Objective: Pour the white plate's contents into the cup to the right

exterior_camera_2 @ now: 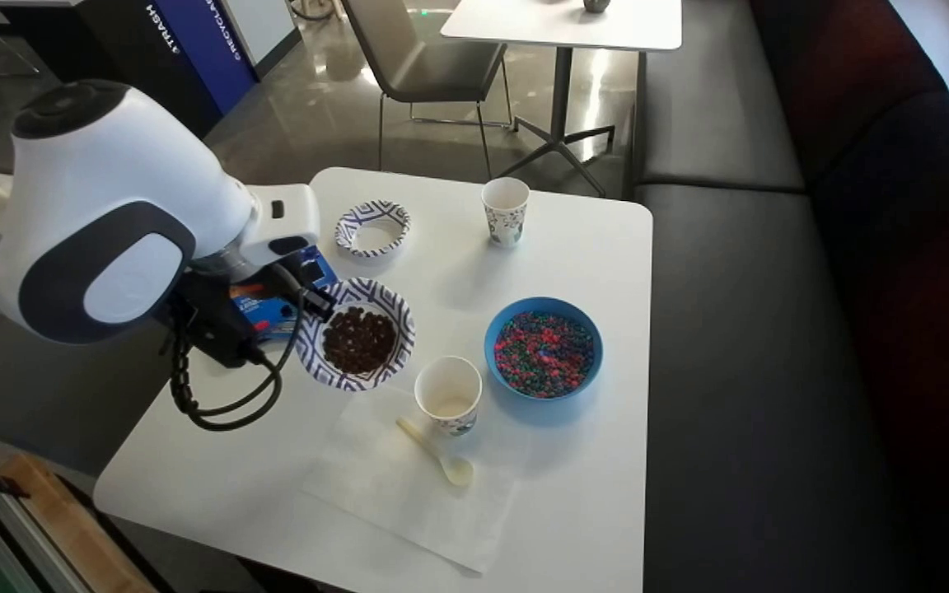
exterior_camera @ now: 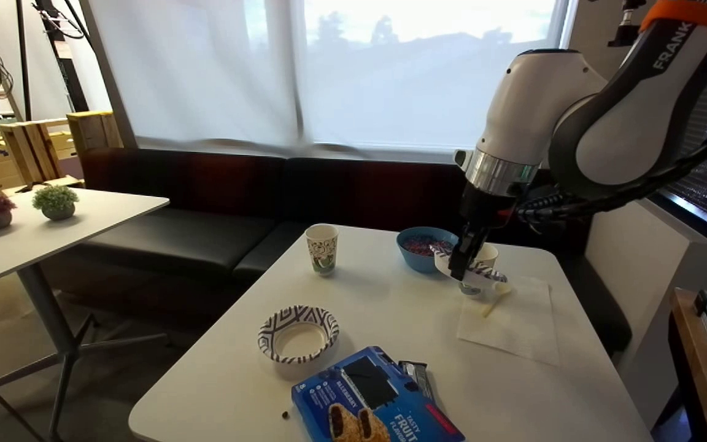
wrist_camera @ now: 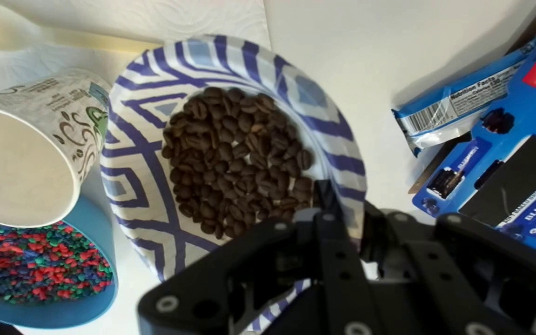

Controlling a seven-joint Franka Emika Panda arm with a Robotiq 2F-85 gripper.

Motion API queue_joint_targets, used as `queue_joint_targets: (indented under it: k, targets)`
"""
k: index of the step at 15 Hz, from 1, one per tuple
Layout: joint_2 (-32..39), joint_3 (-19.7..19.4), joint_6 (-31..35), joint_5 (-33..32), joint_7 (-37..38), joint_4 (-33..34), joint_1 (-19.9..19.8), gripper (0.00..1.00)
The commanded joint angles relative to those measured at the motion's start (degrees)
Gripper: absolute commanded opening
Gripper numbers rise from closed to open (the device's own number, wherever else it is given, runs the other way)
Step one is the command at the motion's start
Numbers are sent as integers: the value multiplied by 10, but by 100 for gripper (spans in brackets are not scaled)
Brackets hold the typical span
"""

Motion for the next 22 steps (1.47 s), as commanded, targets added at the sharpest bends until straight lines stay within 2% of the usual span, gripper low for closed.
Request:
queue_joint_targets:
  k: [1, 3, 6, 8, 9, 10, 14, 15, 18, 22]
  targets:
    - [-9, -16, 23, -12, -4, -6, 13, 2]
    - [-29, -21, 38, -37, 5, -16, 8, 2]
    - [-47, -15, 78, -34, -7, -34, 1, 2]
    - [-50, -26, 91, -48, -3, -32, -2, 2]
    - [-34, -12, 98, -31, -14, -16, -7, 2]
    - [-32, -16, 111, -14, -27, -16, 1, 2]
    - [-17, -10, 160, -2, -21, -14, 5, 2]
    - [-11, 17, 170, -39, 12, -14, -26, 2]
    - [12, 47, 205, -98, 62, -15, -69, 2]
    - [40, 66, 244, -244, 148, -16, -157, 2]
